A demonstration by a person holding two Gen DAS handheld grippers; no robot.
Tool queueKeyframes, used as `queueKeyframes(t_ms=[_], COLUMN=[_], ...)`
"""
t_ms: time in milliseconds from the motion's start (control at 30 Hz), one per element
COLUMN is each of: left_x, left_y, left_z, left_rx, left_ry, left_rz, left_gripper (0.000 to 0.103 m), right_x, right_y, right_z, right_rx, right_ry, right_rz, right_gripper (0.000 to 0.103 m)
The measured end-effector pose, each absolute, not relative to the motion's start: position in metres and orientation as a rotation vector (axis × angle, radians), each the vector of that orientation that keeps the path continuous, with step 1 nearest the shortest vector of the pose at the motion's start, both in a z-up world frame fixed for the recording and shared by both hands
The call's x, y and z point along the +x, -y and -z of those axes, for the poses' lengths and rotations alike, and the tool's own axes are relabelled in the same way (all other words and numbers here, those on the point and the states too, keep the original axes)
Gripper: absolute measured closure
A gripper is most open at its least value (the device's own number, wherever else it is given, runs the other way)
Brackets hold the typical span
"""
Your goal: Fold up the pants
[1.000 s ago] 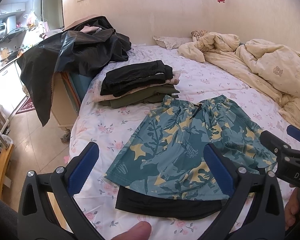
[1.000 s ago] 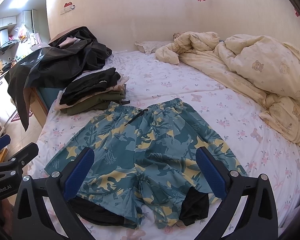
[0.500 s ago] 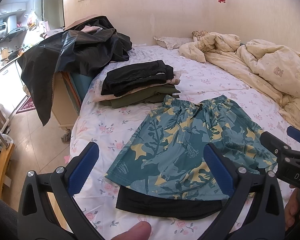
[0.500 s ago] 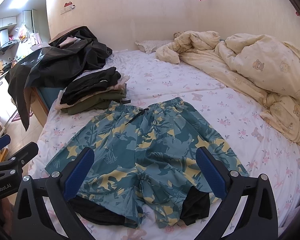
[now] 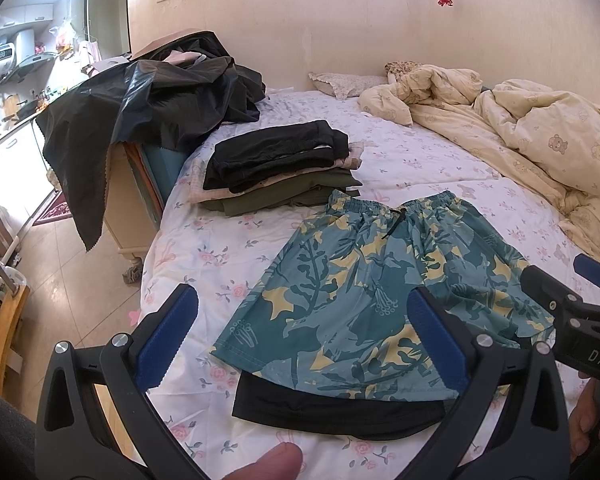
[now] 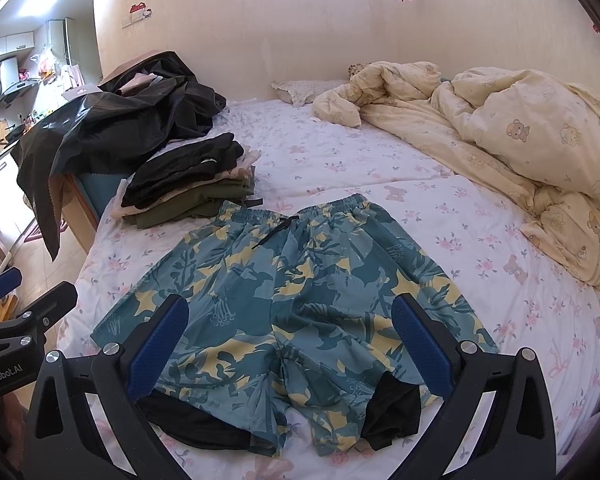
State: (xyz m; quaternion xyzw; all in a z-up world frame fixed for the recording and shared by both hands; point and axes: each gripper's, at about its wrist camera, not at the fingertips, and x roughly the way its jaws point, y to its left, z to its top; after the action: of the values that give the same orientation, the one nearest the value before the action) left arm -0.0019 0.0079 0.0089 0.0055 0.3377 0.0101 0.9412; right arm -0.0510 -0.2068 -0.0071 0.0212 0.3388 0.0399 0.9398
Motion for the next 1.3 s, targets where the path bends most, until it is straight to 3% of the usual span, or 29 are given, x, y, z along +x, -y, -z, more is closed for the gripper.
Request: queueKeyframes(t_ms=[667,1133,1200,1267,1300], left_x=[-0.002,0.011,0.013,0.014,0.014], left_y=[-0.01,-0.012,-0.012,-0.009,-0.008], left_z=[-0.01,0.003,0.004,0.005,0.004], left_rx=[0.009,-0.031,-0.046,-0.053,-0.054], left_ry=[-0.701,-0.799,-0.817,-0.826,-0.826], left_rz=[-0.029,-0.058,-0.049,-0.041,-0.039], left_gripper=[0.0,0.0,0.0,0.0,0.0], right_x=[-0.05,-0.037,-0.045,-0.048,-0.048], right_y=[0.213,0.395,0.415,0.423,0.424], right_z=[0.009,0.103,0.129,0.148,0.156], right_rx=[0.073,0.739,0.865,0.972,1.005], right_ry=[-0.709,-1.066,-1.102,-1.132,-1.149], right_rz=[-0.085,0.077,0.122,0.116,0.11], right_gripper=[0.0,0.0,0.004,0.029,0.036])
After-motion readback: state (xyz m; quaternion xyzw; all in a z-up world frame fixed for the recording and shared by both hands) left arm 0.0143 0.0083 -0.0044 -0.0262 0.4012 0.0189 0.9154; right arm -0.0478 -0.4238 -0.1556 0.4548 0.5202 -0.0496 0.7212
